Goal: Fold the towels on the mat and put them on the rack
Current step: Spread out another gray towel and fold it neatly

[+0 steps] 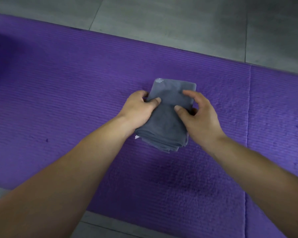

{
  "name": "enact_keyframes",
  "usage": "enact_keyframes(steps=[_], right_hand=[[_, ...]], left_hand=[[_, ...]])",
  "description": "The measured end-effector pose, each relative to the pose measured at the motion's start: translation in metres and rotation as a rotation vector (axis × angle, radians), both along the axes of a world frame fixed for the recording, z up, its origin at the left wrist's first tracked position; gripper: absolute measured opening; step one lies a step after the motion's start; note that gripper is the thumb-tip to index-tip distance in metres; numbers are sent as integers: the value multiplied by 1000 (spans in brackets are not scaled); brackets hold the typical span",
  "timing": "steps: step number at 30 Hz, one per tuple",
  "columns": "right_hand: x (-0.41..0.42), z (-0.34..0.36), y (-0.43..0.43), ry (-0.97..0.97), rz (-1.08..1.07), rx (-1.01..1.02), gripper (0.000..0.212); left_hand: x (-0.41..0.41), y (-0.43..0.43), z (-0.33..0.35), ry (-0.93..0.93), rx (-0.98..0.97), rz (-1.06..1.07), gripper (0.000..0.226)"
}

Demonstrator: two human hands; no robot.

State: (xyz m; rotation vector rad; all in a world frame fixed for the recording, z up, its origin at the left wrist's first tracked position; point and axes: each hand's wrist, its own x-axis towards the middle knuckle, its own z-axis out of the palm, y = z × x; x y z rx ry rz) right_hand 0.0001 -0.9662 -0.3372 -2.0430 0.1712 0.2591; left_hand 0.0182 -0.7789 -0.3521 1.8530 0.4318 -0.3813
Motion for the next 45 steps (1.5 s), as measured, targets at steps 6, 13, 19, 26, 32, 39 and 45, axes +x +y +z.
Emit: enact_keyframes(steps=[6, 13, 19, 26, 32, 39, 45], right_hand=[[-12, -19, 10, 2, 138, -140, 54], [1, -13, 1, -258, 299, -552, 54], [26, -37, 6, -186, 615, -801, 64], [37, -33, -8, -47, 634, -517, 62], [25, -30, -26, -154, 7, -288, 52], [42, -28, -18, 285, -153, 150, 51], [38, -14, -24, 310, -187, 379, 29]], left_hand=[[-17, -12, 3, 95, 384, -253, 43], [-37, -14, 1, -295, 534, -235, 65], [-42, -14, -26, -124, 531, -468, 70], [-35, -17, -24, 31, 548, -525, 77], [2, -4, -7, -54, 279, -78, 59], [45, -12, 4, 182, -36, -40, 48], [46, -7, 22, 231, -253, 4, 30]])
